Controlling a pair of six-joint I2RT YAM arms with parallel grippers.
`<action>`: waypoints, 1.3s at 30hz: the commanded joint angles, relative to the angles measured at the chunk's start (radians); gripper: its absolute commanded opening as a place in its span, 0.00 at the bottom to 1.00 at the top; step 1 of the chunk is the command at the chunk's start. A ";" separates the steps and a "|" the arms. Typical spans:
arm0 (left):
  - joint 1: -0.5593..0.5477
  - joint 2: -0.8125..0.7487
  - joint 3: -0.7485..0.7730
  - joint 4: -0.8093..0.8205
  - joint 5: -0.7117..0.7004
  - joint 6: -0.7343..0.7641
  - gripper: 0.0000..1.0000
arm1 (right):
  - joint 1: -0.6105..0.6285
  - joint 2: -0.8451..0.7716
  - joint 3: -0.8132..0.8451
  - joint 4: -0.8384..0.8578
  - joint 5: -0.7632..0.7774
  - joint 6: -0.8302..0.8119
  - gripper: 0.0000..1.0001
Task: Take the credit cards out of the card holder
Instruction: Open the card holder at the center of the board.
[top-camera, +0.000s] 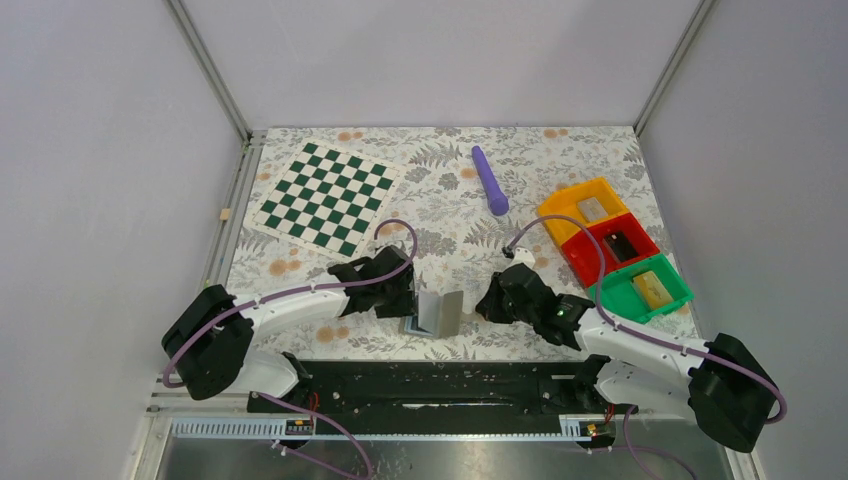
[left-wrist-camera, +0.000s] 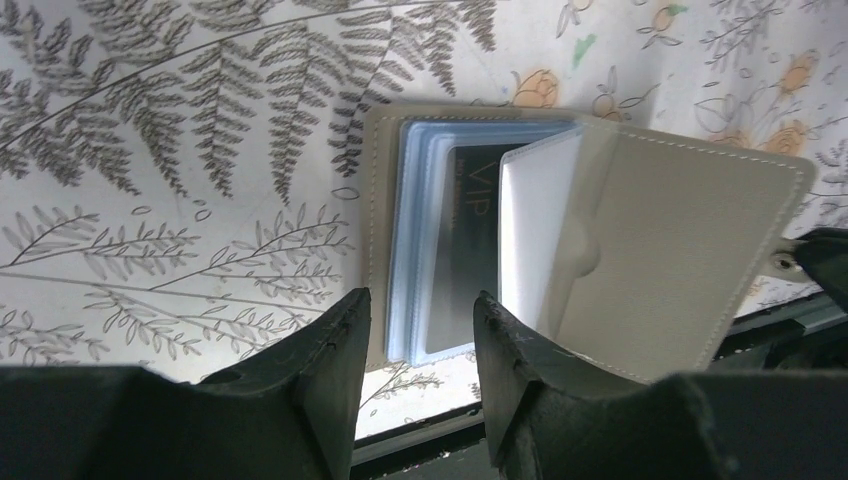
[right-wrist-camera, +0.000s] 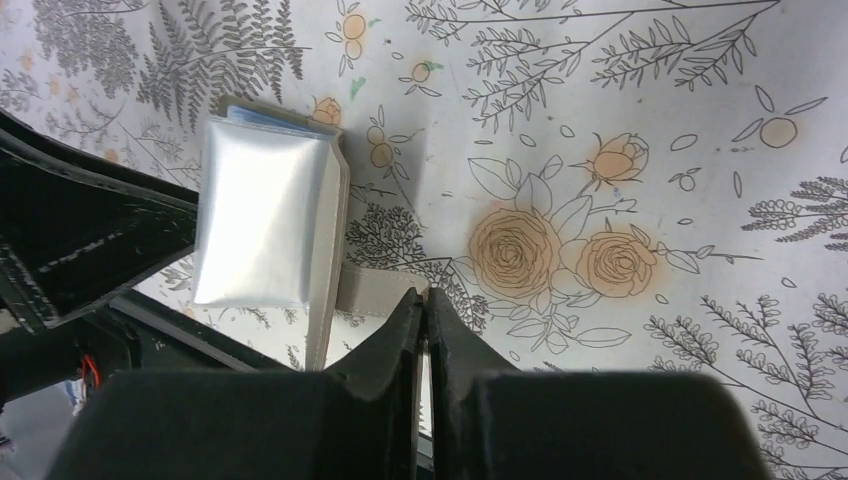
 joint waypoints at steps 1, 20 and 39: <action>0.001 -0.040 0.001 0.110 0.053 0.010 0.43 | -0.008 -0.014 0.003 0.006 0.020 0.007 0.12; -0.053 0.104 0.001 0.446 0.289 -0.038 0.43 | -0.010 -0.217 0.097 -0.121 -0.012 -0.009 0.38; -0.056 0.188 0.057 0.430 0.241 -0.062 0.43 | -0.009 0.043 0.003 0.256 -0.326 0.097 0.25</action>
